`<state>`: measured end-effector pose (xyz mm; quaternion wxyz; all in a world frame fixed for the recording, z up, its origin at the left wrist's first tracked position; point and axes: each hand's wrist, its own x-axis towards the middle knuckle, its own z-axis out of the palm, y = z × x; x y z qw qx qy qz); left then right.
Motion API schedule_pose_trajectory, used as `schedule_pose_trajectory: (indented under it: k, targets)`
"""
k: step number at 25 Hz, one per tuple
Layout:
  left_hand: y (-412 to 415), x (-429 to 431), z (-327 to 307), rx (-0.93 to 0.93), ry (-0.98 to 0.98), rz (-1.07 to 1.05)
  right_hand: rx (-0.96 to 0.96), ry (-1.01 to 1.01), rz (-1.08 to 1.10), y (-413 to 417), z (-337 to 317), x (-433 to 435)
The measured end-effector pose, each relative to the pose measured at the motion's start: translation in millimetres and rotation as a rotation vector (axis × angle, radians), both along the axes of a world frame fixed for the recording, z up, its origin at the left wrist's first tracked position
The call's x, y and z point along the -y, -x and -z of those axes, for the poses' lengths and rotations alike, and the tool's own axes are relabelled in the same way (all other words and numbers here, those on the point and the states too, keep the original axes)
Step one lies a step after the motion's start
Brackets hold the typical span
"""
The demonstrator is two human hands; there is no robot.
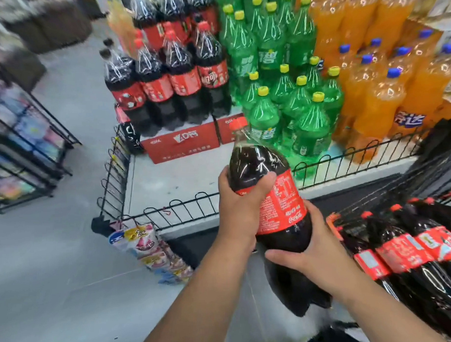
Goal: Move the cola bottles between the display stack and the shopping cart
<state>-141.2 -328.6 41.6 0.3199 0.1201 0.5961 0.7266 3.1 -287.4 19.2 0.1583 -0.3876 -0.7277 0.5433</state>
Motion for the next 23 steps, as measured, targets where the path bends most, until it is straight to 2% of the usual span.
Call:
schedule_pose_trajectory:
  k: [9, 18, 23]
  targets:
    - [41, 7, -38, -0.143, -0.056, -0.076, -0.129, 0.061, -0.107, 51, -21, -14]
    - [89, -58, -59, -0.285, -0.032, -0.125, -0.192, 0.075, -0.223, 107, -25, -98]
    - [113, -99, -73, -0.469, 0.058, -0.044, -0.213, 0.067, -0.308, 136, -23, -152]
